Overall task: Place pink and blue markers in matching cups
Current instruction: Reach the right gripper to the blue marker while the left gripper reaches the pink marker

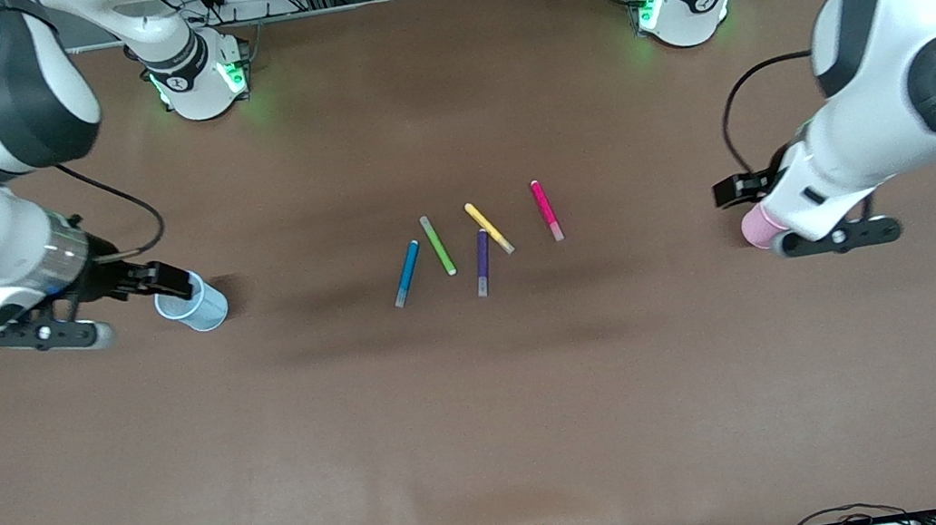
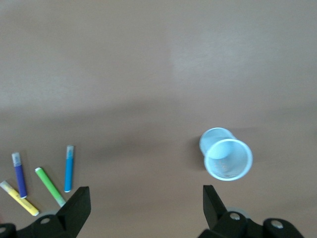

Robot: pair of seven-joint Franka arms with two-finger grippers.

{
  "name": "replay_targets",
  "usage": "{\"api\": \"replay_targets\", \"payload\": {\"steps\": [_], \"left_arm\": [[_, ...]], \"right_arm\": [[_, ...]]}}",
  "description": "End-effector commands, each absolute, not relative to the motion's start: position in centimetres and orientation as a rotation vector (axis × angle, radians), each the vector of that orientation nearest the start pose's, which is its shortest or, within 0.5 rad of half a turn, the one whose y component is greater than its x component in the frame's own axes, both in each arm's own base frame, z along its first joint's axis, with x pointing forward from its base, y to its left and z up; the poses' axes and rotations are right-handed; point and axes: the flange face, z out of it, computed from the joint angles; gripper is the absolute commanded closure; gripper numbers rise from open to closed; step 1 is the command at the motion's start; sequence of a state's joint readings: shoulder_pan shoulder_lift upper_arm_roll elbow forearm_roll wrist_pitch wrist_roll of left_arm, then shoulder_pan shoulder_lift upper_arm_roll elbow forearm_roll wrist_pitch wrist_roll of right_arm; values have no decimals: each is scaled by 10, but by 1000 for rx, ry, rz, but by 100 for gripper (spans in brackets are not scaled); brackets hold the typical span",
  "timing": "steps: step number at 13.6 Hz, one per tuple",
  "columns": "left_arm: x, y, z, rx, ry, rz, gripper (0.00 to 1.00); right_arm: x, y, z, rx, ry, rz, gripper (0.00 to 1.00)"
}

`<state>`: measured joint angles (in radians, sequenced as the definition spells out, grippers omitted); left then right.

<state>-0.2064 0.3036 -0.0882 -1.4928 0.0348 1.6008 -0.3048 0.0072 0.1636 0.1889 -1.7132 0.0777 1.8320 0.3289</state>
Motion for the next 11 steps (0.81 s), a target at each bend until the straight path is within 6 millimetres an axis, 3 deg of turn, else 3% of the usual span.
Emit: {"api": "replay_targets", "payload": {"steps": [1,4,8,11], "left_arm": [[606,-200,463,-3063,-59,270,0],[609,-218,427,-3075,-75,289,0],[589,-262,377,-3109,-133,212,0],[585,-278,341,-3109,-158,229,0]], "right_arm": [[595,143,457,-2992,244,105,0],[581,188,420,-2977,287,90,0],[572,245,380,-2956,327,100,0],[567,277,343,-2950,344,122,0]]}}
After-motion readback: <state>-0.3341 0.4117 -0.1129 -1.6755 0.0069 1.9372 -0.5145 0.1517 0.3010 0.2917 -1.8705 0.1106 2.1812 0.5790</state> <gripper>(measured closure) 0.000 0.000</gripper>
